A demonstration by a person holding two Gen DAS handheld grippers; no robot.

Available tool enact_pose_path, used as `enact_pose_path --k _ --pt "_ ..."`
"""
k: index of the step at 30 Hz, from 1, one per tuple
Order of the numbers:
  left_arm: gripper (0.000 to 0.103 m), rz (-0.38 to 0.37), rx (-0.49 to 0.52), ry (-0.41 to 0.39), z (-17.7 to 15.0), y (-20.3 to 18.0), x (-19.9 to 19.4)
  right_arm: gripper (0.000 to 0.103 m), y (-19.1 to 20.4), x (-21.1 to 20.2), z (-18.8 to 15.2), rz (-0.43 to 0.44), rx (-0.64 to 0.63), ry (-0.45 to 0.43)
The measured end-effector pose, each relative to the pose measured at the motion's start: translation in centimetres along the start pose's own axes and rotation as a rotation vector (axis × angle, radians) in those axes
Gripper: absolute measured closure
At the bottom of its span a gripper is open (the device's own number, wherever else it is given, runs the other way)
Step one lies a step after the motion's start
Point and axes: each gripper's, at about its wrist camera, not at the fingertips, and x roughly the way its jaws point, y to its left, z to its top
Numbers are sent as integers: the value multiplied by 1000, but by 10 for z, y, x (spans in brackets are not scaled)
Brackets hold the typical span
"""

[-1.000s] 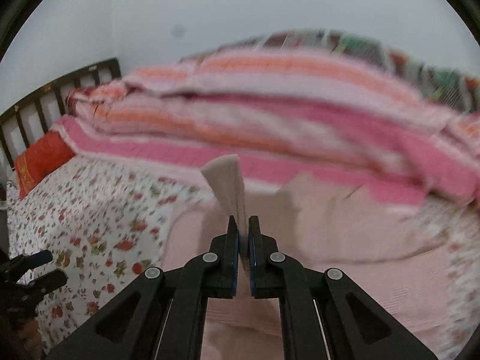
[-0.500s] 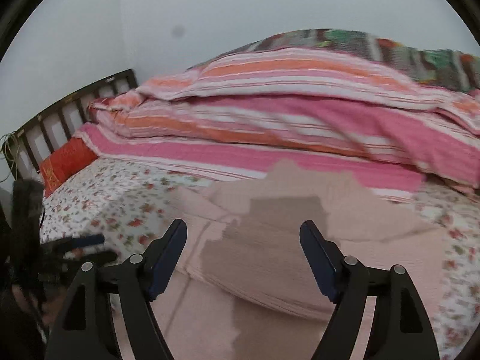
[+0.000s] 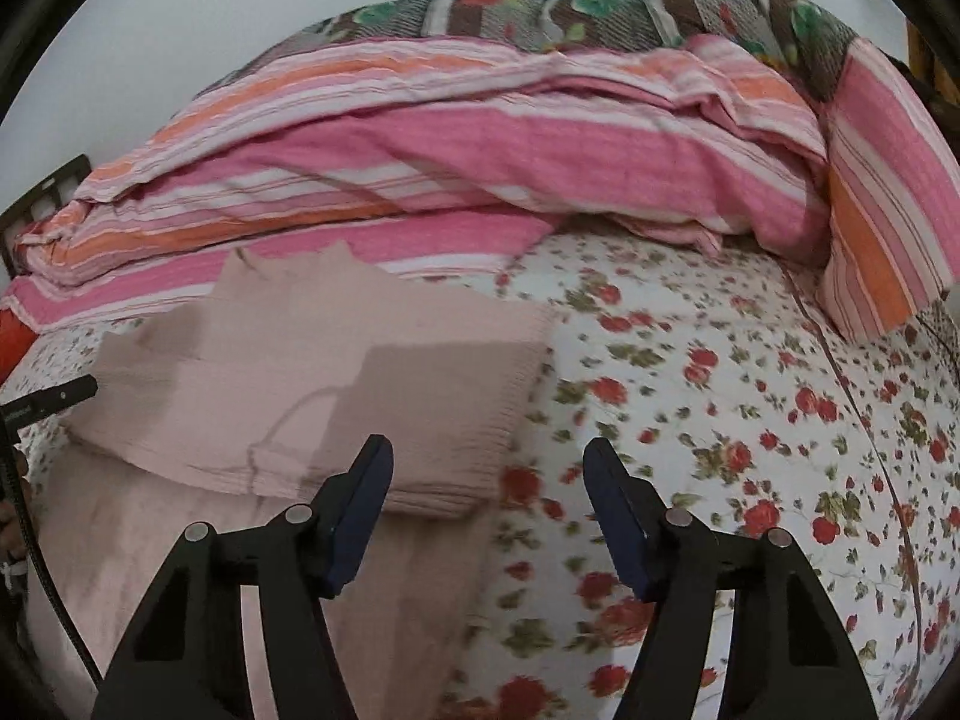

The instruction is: Fold small clothes

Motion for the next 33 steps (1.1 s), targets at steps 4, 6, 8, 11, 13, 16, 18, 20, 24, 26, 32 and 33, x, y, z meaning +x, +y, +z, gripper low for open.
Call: enact_pose_path --k 4,6,8,11,13,16,18,20,24,26,32,33 --pt "95 10 9 -22 5 -2 -1 37 8 16 10 24 -11 29" --pt "95 -9 -1 -96 11 0 -15 37 11 17 16 20 -17 16" --pt "95 29 2 -126 14 -1 -21 37 14 16 20 32 -15 -6" --pt "95 110 17 -29 8 -2 5 37 16 34 17 9 -22 44" --pt "94 122 22 -15 3 -4 11 38 14 47 13 -2 -6 91" --pt "79 118 17 -13 2 -6 6 31 4 53 13 11 56 116" --pt "75 125 39 -6 -2 -9 5 31 5 54 13 6 56 124" --pt "74 155 70 -20 -6 -17 -3 31 11 46 13 -21 48 116" --pt "72 138 78 -36 -9 -21 -22 31 28 16 8 -61 -21 66" --pt "72 121 76 -38 -13 -20 -32 31 32 4 6 -64 -37 63" --pt "72 109 86 -118 -31 -28 -74 31 32 -52 -8 -74 17 -17" --pt "72 95 82 -113 -33 -29 -79 31 32 -61 -10 -70 28 -18"
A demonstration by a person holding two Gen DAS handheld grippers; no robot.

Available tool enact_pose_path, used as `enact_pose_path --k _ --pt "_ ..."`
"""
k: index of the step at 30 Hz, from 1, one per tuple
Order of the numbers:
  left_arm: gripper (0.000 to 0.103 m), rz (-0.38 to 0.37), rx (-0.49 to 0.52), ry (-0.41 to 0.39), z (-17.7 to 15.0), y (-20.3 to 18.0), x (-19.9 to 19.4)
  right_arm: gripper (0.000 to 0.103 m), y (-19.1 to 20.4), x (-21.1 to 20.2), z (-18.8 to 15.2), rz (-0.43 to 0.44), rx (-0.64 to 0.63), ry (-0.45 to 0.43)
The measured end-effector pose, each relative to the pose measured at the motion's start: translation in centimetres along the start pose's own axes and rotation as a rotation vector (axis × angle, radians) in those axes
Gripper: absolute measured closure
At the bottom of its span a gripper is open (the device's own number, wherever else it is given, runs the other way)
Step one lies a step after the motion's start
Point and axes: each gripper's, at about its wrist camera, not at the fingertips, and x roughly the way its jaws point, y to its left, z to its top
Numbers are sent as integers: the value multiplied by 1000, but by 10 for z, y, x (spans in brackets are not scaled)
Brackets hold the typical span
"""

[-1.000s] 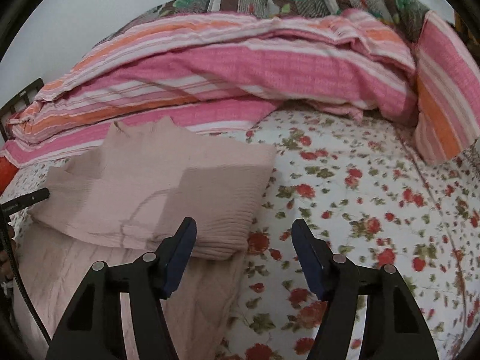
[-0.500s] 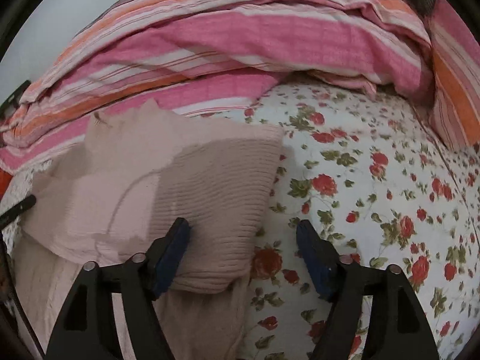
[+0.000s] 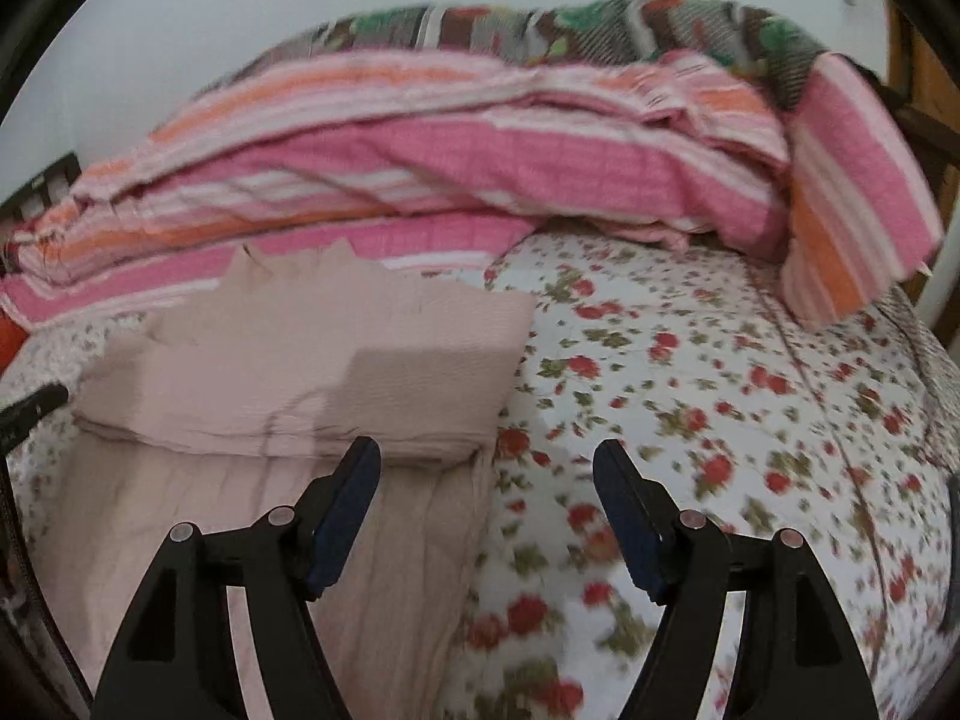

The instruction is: Fold small clothes

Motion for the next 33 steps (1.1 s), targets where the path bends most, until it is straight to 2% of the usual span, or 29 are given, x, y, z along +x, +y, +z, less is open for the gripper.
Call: enact_pose_path --k 6,9,12,14,16,21,24,27,29,30,31,32,33 --pt "72 -27 -13 9 -22 1 -39 31 -1 -38 -20 40 -1 9" --pt "68 -47 -58 43 -35 5 -53 32 -2 -50 -38 103 19 40" --pt "65 -59 -105 71 -55 13 -66 42 0 -60 -65 138 25 79" --pt "59 -65 -119 86 -70 15 -73 46 2 -68 -85 149 19 87" --pt "46 -88 -133 104 -91 18 -81 52 5 -76 -105 158 8 94" --pt "43 -110 -116 132 -138 16 -95 67 9 -89 -154 198 -16 124" --pt "45 -146 -133 146 -159 18 -94 68 10 -91 -174 211 -13 130" --pt "45 -141 -133 127 -170 15 -93 69 11 -87 -184 226 -2 151" --pt "47 -111 -106 124 -172 7 -91 72 12 -82 -189 223 6 157" --pt "52 -97 -95 122 -172 4 -90 79 13 -81 -192 231 13 159" --pt "60 -85 -89 119 -173 1 -90 93 14 -81 -193 241 19 159" --pt "67 -85 -90 119 -173 1 -90 97 15 -81 -193 253 27 155" --pt "86 -95 -96 122 -174 1 -90 98 17 -85 -194 248 23 132"
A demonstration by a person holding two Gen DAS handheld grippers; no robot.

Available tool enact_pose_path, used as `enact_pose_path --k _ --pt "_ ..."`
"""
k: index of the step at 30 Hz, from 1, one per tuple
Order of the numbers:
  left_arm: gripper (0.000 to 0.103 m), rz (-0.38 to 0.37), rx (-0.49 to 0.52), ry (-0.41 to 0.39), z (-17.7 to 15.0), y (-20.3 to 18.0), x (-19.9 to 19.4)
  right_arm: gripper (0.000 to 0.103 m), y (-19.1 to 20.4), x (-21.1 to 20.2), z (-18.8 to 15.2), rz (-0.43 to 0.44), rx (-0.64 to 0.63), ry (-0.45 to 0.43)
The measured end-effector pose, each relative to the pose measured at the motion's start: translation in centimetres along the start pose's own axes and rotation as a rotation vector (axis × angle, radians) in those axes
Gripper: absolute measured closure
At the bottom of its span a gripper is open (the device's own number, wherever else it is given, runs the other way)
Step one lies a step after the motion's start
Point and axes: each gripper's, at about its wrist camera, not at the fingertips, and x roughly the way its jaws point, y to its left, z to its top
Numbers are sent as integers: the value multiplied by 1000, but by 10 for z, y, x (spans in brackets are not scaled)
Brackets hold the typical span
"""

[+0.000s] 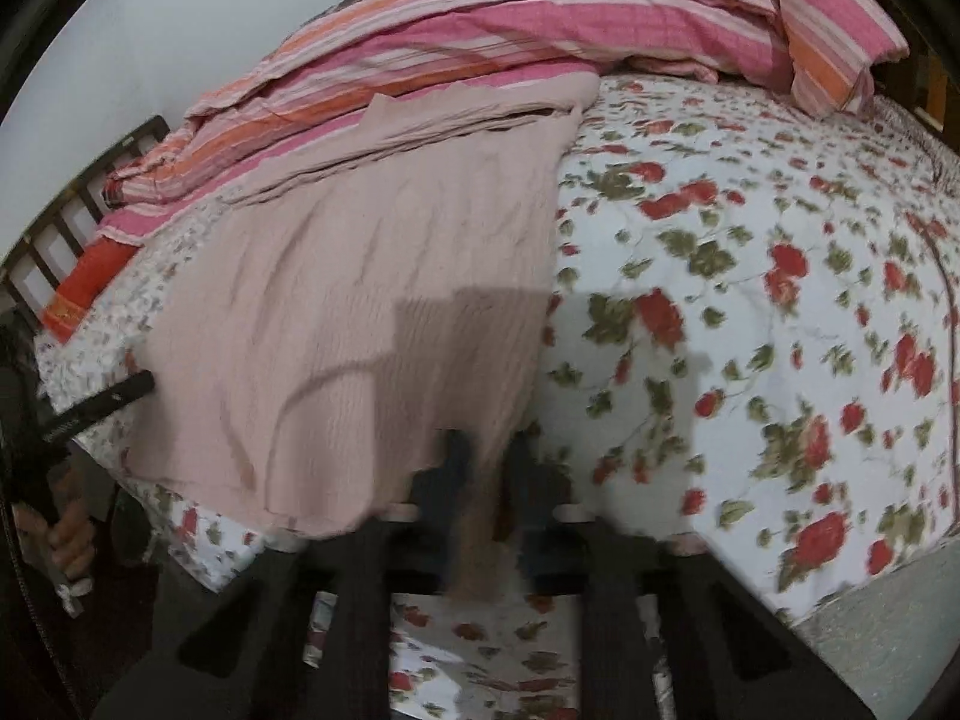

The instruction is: Fold small clothes

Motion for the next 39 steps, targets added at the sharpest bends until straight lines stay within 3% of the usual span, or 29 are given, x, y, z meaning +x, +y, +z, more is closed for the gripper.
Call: enact_pose_path --k 1,3,9,12,18,20,22,24,39 --pt "96 -17 -8 4 1 2 -1 99 2 -5 -1 -10 -20 -31" --pt "96 -25 -26 -10 2 6 -8 99 -1 -18 -4 -42 -28 -89" --pt "96 9 14 -4 -3 1 -14 103 -26 -11 -11 -137 23 -31" --pt "95 14 5 18 -7 -1 -8 103 -29 -9 -14 -94 41 -12" --pt "93 5 -21 24 -11 3 -5 101 -20 -23 -6 -70 30 -55" --pt "93 2 -28 25 -12 4 -5 95 -19 -27 -2 -55 37 -69" --pt "93 5 -30 25 -12 2 -5 72 -16 -32 2 -37 33 -90" --pt "93 6 -28 24 -12 3 -4 62 -13 -34 4 -39 20 -106" --pt "93 18 -23 28 -11 3 -2 62 -6 -4 -3 -60 -5 -30"
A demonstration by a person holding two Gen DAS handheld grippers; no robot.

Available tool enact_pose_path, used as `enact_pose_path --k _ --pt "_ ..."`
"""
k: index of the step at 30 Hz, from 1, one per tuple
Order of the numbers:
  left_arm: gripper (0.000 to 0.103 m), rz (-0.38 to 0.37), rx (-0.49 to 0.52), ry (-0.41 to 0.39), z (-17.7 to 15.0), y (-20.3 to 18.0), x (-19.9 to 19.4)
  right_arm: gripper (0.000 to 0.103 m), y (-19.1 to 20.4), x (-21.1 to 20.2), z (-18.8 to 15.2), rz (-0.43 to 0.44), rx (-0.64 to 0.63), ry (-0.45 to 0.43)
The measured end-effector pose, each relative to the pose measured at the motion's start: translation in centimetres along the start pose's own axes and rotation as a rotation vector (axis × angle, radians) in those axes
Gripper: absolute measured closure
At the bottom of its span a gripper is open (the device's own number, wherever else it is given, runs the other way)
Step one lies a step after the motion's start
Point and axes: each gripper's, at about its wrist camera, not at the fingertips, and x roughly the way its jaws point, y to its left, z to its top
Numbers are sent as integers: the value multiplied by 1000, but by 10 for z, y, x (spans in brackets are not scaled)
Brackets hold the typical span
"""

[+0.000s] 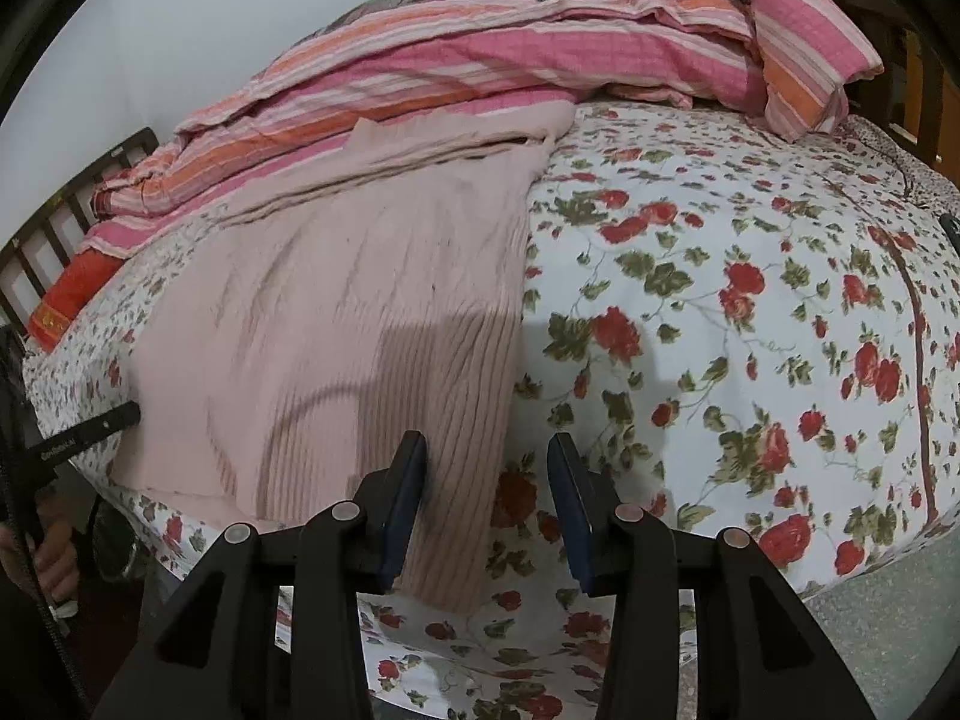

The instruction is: Fold small clothes

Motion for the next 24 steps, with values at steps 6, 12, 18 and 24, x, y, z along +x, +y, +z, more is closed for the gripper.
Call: enact_pose_path --k 6,12,18,24 --pt "93 2 3 1 1 1 1 62 3 5 -4 -1 -6 13" --pt "85 -34 -15 11 -1 5 1 62 6 7 -8 3 -11 25" --pt "67 -170 3 19 -13 11 -4 62 2 3 -14 43 -34 24" --pt "66 -232 -26 33 -11 4 3 62 -1 5 -11 121 6 26"
